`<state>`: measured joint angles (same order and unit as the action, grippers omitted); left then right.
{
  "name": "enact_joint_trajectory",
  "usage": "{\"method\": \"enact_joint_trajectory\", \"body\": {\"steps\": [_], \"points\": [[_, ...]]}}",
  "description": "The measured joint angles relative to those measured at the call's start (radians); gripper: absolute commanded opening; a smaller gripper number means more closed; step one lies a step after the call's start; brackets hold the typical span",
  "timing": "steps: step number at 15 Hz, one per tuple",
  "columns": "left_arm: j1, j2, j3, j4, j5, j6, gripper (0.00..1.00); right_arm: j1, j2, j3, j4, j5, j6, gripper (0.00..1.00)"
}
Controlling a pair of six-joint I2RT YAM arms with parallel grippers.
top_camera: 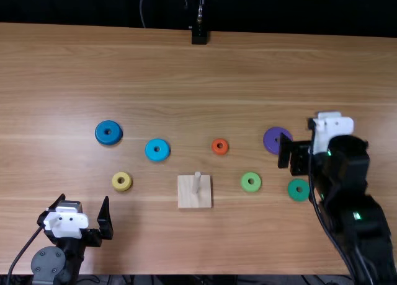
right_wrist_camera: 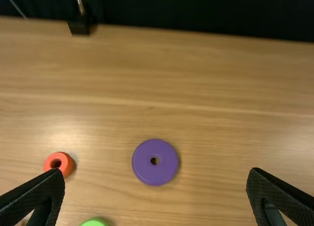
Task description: Build the Hanoi tower: stack the rings onto the peg from bottom to top in this color order: purple, dark blue, light blue, dark green, light green, yellow, orange.
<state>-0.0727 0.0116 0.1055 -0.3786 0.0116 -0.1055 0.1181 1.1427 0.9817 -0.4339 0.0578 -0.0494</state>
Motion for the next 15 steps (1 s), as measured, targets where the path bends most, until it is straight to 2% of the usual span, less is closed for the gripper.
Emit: {"method": "enact_joint_trajectory", "body": {"steps": [3, 8, 11, 15], "points": [[0.0, 0.0, 0.0, 0.0, 0.0, 0.001, 1.0, 0.0, 0.219, 0.065, -0.011, -0.014, 0.003, 1.0], [0.0, 0.0, 0.0, 0.0, 0.0, 0.001, 1.0, 0.0, 0.367, 0.119, -0.006, -0.017, 0.003, 1.0], [0.0, 0.0, 0.0, 0.0, 0.0, 0.001, 1.0, 0.0, 0.515, 0.146, -0.011, -0.017, 0.006, 1.0], [0.0, 0.0, 0.0, 0.0, 0.0, 0.0, 1.0, 0.0, 0.653, 0.204, -0.008, -0.021, 0.069, 1.0]]}}
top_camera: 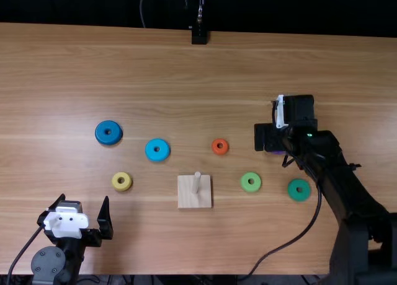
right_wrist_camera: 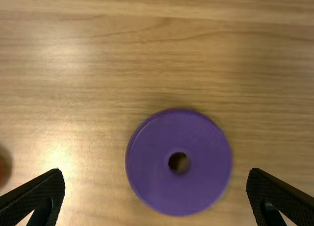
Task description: Build the Hanoi tower: stack the rings onto the peg from bottom to top in this color order: purple, dark blue, light blue, dark green, light green, yellow, orange.
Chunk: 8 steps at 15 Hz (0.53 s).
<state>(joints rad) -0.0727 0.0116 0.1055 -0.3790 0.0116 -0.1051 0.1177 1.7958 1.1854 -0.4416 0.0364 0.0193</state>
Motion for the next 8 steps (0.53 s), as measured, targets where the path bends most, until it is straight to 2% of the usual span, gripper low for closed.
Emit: {"method": "enact_joint_trajectory", "body": {"steps": [3, 8], "points": [[0.0, 0.0, 0.0, 0.0, 0.0, 0.0, 1.0, -0.001, 0.052, 0.02, 0.008, -0.002, 0.024, 1.0], [0.0, 0.0, 0.0, 0.0, 0.0, 0.001, 1.0, -0.041, 0.07, 0.043, 0.015, -0.003, 0.031, 1.0]]}}
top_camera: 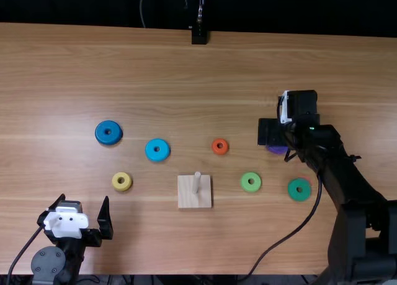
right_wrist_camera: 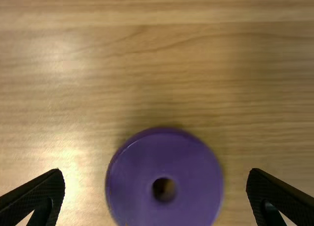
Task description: Build the Hanoi tower: stack the rings onto the peg from bottom to top in this color order: purple, dark blue, light blue, dark green, light green, yellow, orange.
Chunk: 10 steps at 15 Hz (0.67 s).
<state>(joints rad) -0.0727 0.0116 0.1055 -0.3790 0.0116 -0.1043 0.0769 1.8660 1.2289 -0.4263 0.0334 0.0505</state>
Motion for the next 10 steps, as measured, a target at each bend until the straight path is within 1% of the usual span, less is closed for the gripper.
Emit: {"method": "enact_joint_trajectory", "body": {"steps": [10], "points": [[0.0, 0.0, 0.0, 0.0, -0.001, 0.0, 1.0, -0.004, 0.086, 0.003, -0.016, 0.0, 0.001, 1.0]]}}
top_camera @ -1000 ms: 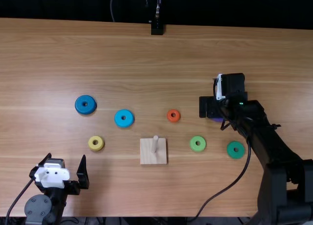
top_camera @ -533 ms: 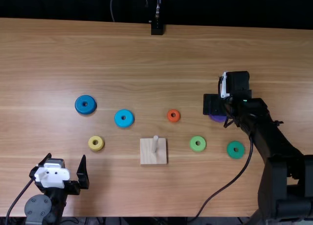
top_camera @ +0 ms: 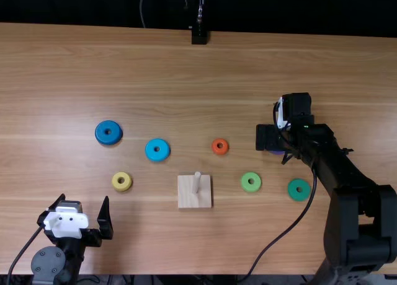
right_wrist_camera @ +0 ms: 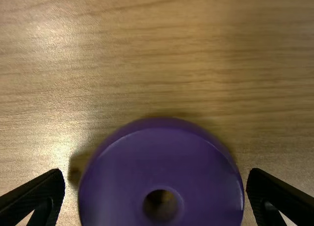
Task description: Build the Hanoi tower: stack the rings onto the peg from bottom to top in this color order: purple, dark blue, light blue, dark green, light green, yellow, orange.
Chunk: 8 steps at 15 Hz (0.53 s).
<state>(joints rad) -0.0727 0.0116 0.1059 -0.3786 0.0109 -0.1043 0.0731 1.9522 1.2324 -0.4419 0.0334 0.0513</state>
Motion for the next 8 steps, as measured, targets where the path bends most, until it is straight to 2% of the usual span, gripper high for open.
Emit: {"method": "enact_joint_trajectory", "body": {"steps": [3, 5, 6, 8], "points": [[0.0, 0.0, 0.0, 0.0, 0.0, 0.0, 1.0, -0.001, 0.002, 0.0, 0.001, 0.0, 0.001, 1.0], [0.0, 0.0, 0.0, 0.0, 0.001, 0.0, 1.0, -0.007, 0.008, 0.0, 0.0, 0.0, 0.002, 0.93], [0.0, 0.0, 0.0, 0.0, 0.001, 0.0, 1.0, -0.009, 0.011, 0.0, 0.001, 0.0, 0.002, 0.83], [0.0, 0.0, 0.0, 0.0, 0.0, 0.0, 1.0, -0.01, 0.013, 0.0, 0.004, -0.005, 0.003, 0.26]]}}
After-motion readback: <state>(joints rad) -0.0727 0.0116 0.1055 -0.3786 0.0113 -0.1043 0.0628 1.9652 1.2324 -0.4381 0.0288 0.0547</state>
